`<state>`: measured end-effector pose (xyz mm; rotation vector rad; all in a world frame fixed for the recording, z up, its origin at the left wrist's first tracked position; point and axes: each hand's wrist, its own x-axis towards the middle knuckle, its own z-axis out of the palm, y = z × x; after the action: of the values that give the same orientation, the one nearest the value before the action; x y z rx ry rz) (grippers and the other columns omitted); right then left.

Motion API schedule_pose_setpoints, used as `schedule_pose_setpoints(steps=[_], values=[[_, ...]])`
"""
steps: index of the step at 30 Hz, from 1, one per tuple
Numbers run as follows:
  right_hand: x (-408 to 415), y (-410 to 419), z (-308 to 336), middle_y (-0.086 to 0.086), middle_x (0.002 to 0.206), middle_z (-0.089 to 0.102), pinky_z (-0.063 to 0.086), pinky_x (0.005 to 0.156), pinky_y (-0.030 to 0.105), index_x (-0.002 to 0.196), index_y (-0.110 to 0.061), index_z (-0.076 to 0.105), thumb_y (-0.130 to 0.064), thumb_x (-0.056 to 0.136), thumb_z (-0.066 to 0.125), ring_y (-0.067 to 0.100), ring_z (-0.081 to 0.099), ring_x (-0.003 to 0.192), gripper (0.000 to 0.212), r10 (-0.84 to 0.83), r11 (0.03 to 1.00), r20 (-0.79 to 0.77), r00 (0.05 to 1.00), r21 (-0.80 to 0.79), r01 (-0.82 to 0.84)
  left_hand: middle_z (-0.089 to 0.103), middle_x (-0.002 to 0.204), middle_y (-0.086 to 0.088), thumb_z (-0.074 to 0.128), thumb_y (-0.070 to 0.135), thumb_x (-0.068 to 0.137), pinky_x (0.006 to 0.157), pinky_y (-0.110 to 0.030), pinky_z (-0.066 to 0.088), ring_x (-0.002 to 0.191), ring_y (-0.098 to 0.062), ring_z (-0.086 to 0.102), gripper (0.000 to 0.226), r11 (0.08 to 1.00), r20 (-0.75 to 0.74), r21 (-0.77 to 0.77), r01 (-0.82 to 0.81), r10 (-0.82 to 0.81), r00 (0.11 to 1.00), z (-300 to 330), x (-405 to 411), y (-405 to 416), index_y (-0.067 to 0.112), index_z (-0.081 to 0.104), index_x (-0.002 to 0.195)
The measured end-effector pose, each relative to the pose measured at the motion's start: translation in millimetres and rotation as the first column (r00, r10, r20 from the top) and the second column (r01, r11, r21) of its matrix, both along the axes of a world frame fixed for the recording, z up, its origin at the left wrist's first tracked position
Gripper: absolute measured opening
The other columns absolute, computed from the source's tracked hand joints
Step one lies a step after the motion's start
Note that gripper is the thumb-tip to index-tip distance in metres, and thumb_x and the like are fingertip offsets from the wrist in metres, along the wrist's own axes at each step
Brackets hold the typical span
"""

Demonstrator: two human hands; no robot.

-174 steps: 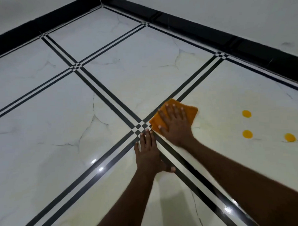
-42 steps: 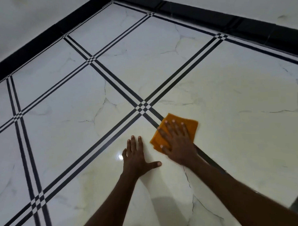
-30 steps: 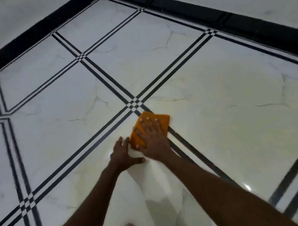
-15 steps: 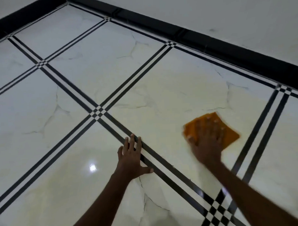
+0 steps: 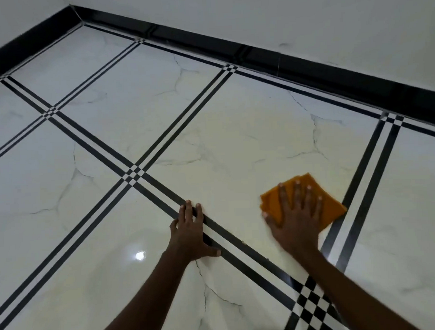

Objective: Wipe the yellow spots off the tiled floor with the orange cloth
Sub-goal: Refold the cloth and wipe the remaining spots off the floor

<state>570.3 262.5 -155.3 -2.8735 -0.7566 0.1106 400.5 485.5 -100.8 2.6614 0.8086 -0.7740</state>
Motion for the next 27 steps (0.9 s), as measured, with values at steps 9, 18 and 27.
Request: schedule_pose_setpoints(steps=[9,18,27], values=[[27.9,160.5,4.6,0.014,0.171,0.01,-0.001,0.123,0.065,0.163,-0.031,0.011,-0.06,0.1,0.026,0.041,0.003,0.157,0.071,0.242,0.965,-0.094,0.966,-0.08,-0.25,0.016,0.165,-0.01,0.073,0.055,0.08,0.121,-0.048,0.022,0.152,-0.029,0.012,0.1,0.995,-0.075,-0.084,-0.051,0.045,0.996,46.0,-12.4,38.1,0.018,0.021,0.157],[-51.9,169.5,28.5,0.018,0.17,0.012,0.008,0.123,0.065,0.16,-0.028,0.027,-0.048,0.101,0.024,0.044,0.009,0.156,0.063,0.436,0.896,-0.331,0.837,0.076,-0.437,0.049,0.145,-0.01,0.071,0.042,0.086,0.105,-0.032,0.04,0.133,-0.027,0.046,0.07,0.955,-0.025,-0.194,-0.224,0.223,0.974,52.1,-27.9,47.6,0.018,0.045,0.147],[-36.3,254.2,248.2,0.005,0.087,0.063,0.041,0.071,0.034,0.085,-0.015,0.066,-0.037,0.105,0.045,0.025,0.059,0.085,0.037,0.433,0.867,-0.543,0.72,0.468,-0.169,0.069,0.111,-0.025,0.048,0.059,0.096,0.079,-0.048,0.061,0.094,-0.038,0.073,0.064,0.24,-0.05,-0.826,-0.51,0.87,0.491,186.3,7.1,154.6,0.001,0.058,0.121]])
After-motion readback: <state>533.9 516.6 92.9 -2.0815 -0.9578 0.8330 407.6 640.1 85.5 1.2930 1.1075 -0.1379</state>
